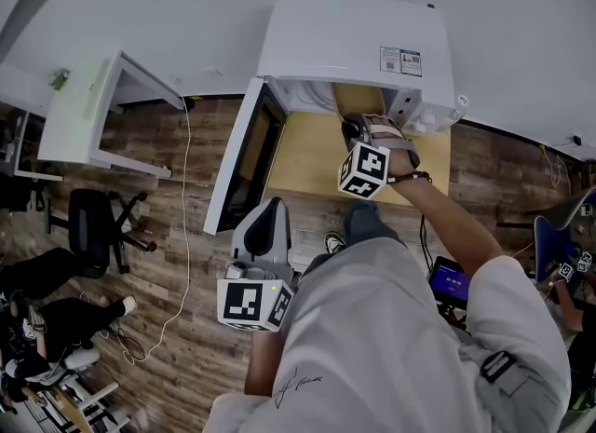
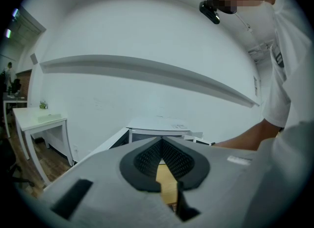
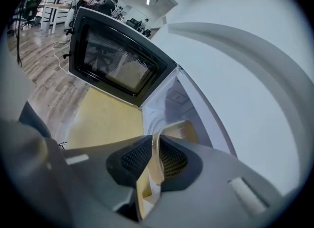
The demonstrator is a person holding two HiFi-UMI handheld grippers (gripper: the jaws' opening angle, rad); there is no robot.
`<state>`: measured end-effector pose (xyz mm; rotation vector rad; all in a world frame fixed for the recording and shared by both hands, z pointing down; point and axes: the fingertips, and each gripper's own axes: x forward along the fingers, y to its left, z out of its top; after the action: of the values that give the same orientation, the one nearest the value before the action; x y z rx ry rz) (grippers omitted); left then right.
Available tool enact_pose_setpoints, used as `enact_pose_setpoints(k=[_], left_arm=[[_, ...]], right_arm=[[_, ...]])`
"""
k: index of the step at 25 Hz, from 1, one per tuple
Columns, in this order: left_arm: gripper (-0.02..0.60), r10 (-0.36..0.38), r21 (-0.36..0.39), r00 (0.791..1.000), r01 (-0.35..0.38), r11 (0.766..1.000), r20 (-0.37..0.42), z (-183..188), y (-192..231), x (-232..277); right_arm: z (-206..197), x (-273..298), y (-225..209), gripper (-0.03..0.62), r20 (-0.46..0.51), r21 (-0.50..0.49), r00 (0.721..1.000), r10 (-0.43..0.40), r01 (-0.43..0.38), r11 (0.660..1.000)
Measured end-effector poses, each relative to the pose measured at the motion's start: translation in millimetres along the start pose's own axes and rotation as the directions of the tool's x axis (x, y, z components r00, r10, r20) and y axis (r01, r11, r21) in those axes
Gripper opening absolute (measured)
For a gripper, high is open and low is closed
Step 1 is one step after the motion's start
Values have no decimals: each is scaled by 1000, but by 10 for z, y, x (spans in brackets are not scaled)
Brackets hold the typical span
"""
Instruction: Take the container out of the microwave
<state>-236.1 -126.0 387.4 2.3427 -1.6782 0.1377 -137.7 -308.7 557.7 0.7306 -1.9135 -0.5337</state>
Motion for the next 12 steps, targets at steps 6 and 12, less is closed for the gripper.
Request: enact_pose_setpoints(k=[6,12], left_arm=[[6,-14,-9,1000,14,1000,1,-46,-37,-34],[6,-25,3,1000,25,1000,2,-43,-35,-48]], right_arm=[[-47,-252,14,58,15,63,1000,10,-11,998],[-113,-441,69,58,26,135,999,20,-23,991]])
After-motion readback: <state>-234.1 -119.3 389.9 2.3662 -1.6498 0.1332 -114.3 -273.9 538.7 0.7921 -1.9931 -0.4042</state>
